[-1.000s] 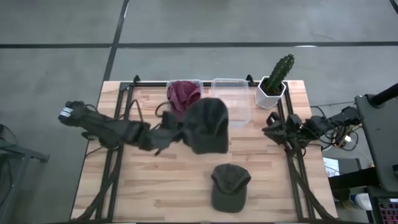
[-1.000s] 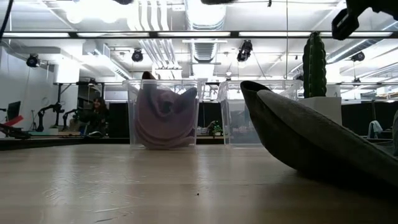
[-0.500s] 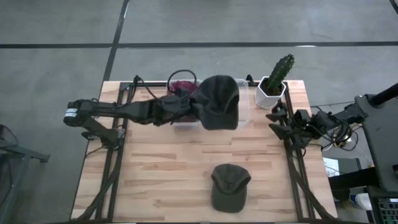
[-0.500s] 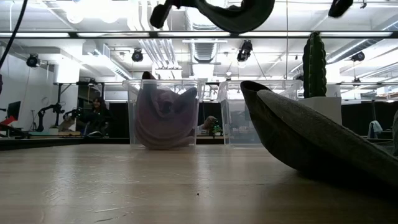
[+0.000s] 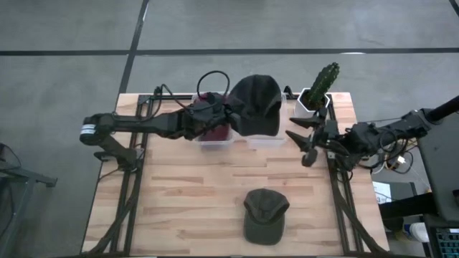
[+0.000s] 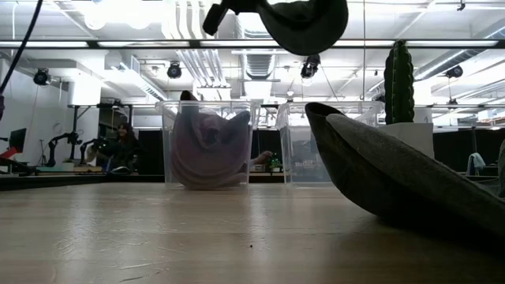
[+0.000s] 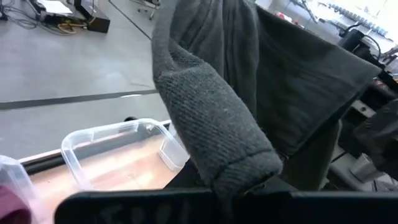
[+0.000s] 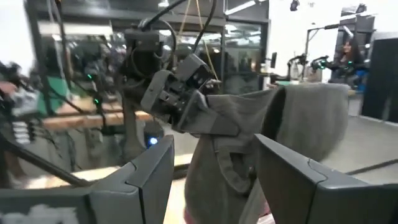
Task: Pick & Place hat
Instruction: Put the left black cap into the right transparent bin
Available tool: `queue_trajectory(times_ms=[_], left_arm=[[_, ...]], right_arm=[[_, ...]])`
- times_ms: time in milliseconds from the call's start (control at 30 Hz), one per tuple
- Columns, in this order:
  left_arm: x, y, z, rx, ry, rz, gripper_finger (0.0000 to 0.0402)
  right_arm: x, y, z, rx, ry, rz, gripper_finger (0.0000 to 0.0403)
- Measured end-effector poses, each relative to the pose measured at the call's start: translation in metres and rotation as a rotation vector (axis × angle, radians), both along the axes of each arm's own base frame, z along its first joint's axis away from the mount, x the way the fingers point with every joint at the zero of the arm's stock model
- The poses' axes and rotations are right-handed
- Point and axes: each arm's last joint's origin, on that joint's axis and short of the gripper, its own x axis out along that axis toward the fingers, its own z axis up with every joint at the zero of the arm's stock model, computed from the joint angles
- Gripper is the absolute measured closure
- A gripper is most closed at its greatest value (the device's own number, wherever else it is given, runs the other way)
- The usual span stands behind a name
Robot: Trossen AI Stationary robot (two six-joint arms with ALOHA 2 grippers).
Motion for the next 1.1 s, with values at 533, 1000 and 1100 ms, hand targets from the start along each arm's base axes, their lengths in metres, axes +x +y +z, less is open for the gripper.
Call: queue_trajectory(times_ms=[533,1000,1100], left_arm=[[0.003,-0.002,0.0,0.008,-0.006,0.036,0.0396],[0.002,-0.005,0.002,0.008,-0.035,0.052,0.0396],[0.002,-0.005,0.002,0.019,-0.03,0.066,0.0396]], right_arm=[[0.026,0.005,0.021,0.023,0.126,-0.243,0.0193],[0.036,-0.003,0.013,0.055,0.183,-0.397,0.0193],[0.038,-0.006,0.013,0.069,0.179,-0.389,0.0193]])
